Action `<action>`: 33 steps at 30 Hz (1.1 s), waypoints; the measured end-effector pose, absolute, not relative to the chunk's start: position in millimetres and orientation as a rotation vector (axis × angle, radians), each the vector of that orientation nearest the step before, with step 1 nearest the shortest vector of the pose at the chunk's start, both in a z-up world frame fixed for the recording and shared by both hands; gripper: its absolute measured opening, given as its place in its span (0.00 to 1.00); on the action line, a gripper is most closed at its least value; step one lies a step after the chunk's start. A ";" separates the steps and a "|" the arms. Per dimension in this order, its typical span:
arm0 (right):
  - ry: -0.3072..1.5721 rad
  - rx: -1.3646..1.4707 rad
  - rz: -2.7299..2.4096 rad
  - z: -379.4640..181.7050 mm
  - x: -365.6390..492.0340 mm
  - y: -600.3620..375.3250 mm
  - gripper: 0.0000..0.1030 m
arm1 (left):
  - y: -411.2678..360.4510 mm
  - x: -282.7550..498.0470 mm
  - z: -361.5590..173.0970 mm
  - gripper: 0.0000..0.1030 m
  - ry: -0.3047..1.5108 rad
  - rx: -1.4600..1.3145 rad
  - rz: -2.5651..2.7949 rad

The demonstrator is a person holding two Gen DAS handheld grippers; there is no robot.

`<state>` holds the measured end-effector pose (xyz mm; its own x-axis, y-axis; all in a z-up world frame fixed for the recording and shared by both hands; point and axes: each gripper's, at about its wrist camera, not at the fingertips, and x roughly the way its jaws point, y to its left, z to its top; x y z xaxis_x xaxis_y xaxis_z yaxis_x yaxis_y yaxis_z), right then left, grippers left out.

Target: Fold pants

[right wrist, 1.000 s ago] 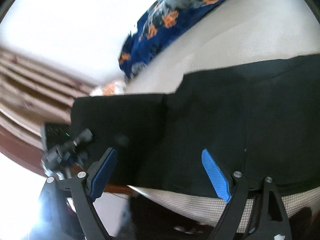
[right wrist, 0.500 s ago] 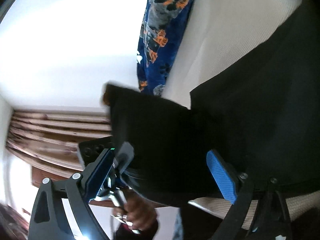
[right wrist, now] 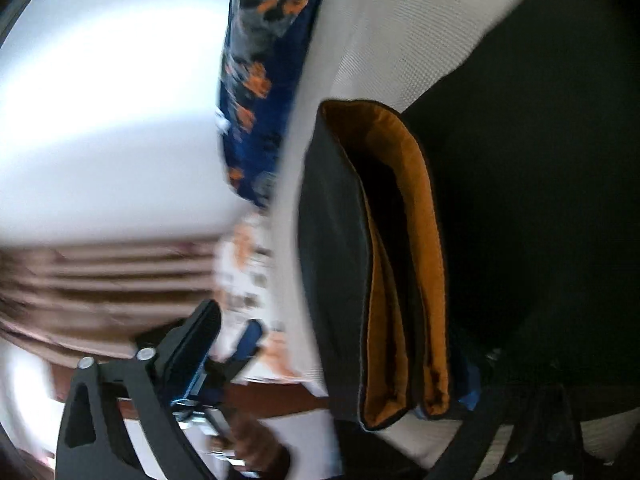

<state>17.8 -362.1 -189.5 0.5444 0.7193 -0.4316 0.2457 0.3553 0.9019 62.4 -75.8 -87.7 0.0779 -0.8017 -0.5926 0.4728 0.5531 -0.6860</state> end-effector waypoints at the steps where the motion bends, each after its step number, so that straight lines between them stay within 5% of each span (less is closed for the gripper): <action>1: 1.031 1.146 0.369 -189.1 20.3 -357.0 0.60 | -65.7 61.0 -92.9 0.60 1.139 -0.350 -0.959; 4: 1.058 1.053 0.342 -191.3 20.8 -351.9 0.26 | -46.2 60.0 -106.7 0.60 1.158 -0.350 -0.898; 7: 1.011 1.059 0.347 -184.7 15.7 -360.1 0.19 | -32.1 60.5 -115.9 0.60 1.174 -0.388 -0.863; 18: 0.825 1.133 0.249 -151.3 -36.6 -458.3 0.18 | -74.2 57.1 -98.8 0.65 1.149 -0.310 -0.923; 33: 0.759 1.317 0.116 -217.6 -77.7 -544.3 0.18 | -160.7 56.5 -119.7 0.68 1.235 -0.164 -0.955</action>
<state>-77.7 -544.3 -217.6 0.7583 0.4861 -0.4344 0.3341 0.2825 0.8992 56.5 -160.7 -119.7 0.0120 -0.6906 -0.7231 0.5266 0.6191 -0.5826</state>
